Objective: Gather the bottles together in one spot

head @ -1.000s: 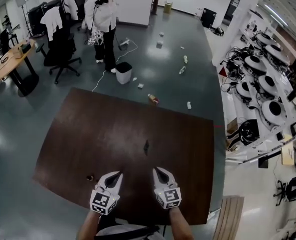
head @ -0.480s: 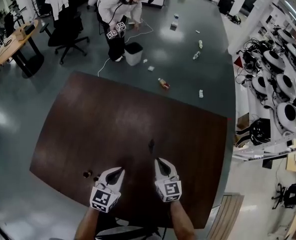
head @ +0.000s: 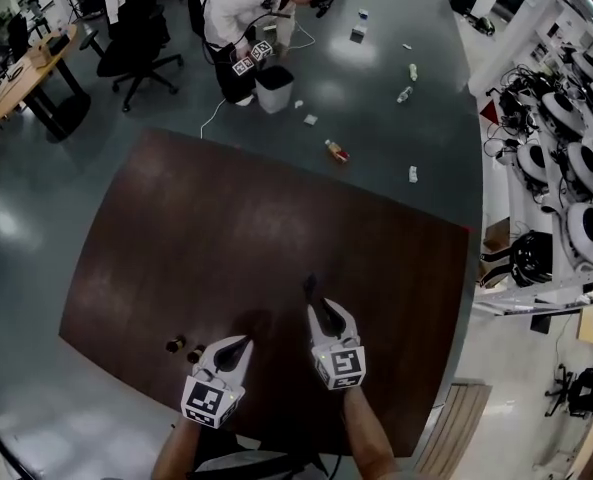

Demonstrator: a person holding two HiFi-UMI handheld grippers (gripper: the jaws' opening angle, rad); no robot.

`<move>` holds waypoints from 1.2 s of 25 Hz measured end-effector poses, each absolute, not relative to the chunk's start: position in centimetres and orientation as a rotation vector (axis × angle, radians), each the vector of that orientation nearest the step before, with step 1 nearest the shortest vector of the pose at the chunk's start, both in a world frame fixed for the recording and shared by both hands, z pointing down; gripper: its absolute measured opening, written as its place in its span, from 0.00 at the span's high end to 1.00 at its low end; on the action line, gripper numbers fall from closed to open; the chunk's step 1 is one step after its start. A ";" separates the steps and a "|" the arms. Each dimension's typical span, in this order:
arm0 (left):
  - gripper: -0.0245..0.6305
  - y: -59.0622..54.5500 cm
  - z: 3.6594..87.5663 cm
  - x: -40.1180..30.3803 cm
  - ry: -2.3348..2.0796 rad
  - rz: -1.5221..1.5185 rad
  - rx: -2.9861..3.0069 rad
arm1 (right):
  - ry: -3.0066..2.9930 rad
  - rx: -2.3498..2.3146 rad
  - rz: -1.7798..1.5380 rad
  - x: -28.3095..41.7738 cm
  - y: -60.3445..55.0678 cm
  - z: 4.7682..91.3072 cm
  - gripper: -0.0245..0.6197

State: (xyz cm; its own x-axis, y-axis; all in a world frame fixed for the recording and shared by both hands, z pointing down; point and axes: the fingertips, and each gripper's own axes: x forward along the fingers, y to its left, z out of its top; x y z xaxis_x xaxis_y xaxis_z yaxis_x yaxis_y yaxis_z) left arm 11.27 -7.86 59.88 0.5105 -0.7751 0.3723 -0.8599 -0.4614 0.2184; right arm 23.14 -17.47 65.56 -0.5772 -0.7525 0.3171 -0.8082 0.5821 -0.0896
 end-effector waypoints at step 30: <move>0.96 -7.1 60.8 9.9 -1.362 0.325 2.313 | -2.482 1.327 0.321 22.1 -22.2 69.6 0.83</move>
State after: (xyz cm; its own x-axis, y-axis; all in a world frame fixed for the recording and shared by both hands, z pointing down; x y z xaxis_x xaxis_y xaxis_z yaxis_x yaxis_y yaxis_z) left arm 9.86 -7.05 60.81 0.4889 -0.7703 0.4093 -0.8721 -0.4222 0.2472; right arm 22.08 -22.16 69.58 -0.5240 -0.7670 0.3705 -0.8360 0.5462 -0.0516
